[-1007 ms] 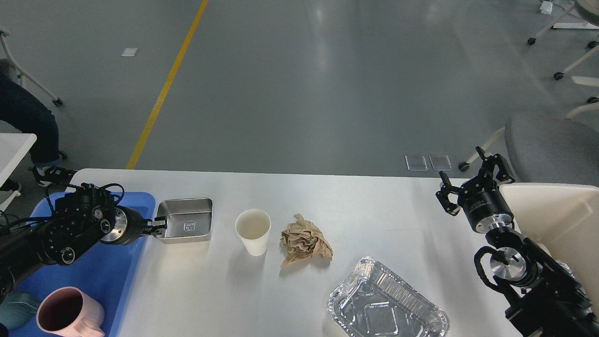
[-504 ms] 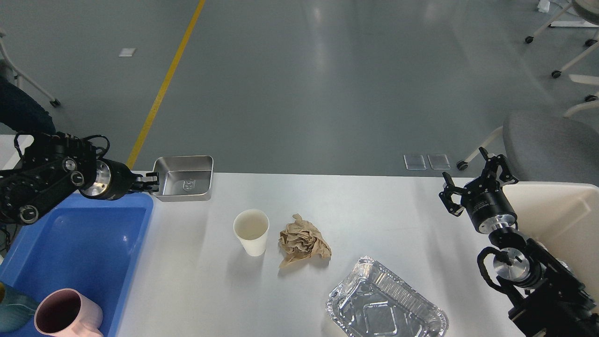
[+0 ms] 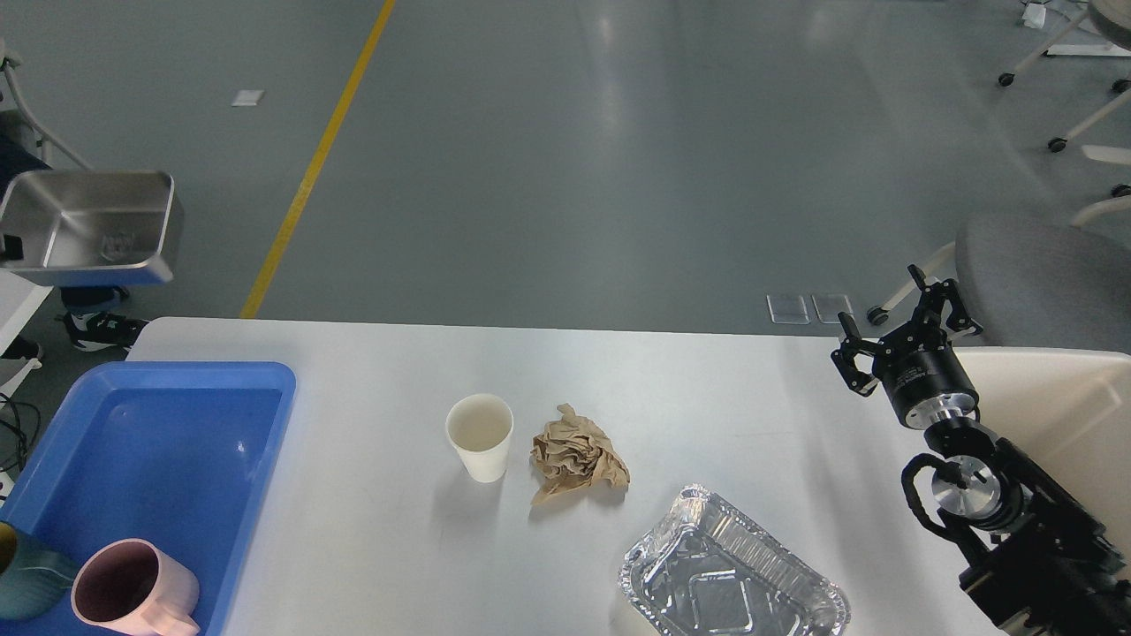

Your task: Tidy desktop

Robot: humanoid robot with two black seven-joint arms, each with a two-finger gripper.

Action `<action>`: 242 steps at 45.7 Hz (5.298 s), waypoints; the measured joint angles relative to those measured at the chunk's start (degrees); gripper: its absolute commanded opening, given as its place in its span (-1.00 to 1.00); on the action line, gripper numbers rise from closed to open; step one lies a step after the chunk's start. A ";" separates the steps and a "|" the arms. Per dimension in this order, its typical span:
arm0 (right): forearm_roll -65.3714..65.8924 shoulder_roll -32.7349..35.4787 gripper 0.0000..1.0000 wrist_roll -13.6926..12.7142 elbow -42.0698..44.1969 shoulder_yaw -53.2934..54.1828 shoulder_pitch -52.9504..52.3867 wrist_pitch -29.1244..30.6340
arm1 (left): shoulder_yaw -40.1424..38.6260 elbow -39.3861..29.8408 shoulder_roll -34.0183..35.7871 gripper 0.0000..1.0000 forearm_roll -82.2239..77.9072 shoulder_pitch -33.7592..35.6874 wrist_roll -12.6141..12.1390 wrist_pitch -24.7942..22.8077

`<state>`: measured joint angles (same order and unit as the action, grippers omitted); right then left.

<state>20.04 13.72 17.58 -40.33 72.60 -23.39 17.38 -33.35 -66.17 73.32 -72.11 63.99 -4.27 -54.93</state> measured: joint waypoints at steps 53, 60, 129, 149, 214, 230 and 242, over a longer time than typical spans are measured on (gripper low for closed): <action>0.00 0.14 1.00 -0.18 -0.01 -0.39 -0.14 0.04 | 5.79 20.75 -9.80 -1.00 3.94 -11.87 2.90 10.73; 0.16 0.13 1.00 -0.18 -0.01 -0.44 -0.02 0.02 | 5.81 24.47 -13.01 -1.00 3.92 -15.43 4.61 14.21; 0.26 -2.81 1.00 -0.09 0.01 -0.62 0.23 -0.16 | 13.45 40.36 -33.42 -1.00 4.41 -26.97 10.40 30.19; 0.28 -2.83 1.00 -0.09 -0.01 -0.62 0.54 -0.16 | 13.99 40.86 -35.10 -0.23 4.58 -26.98 10.88 30.78; 0.45 -4.64 1.00 -0.15 -0.11 -0.85 0.12 -0.78 | 7.63 40.84 -33.15 0.94 61.52 -9.32 14.28 11.46; 2.06 -4.90 1.00 -0.17 -0.11 -2.63 -0.84 -0.85 | -17.82 41.54 -56.21 0.94 77.17 -23.35 14.39 15.44; 1.99 -7.16 1.00 -0.16 0.22 -2.73 -4.24 -2.37 | -28.43 41.57 -64.82 0.94 76.79 -33.98 14.50 15.63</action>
<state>22.03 6.56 17.42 -40.10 69.87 -27.63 15.00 -61.78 -24.60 8.51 4.69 30.00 10.23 -39.30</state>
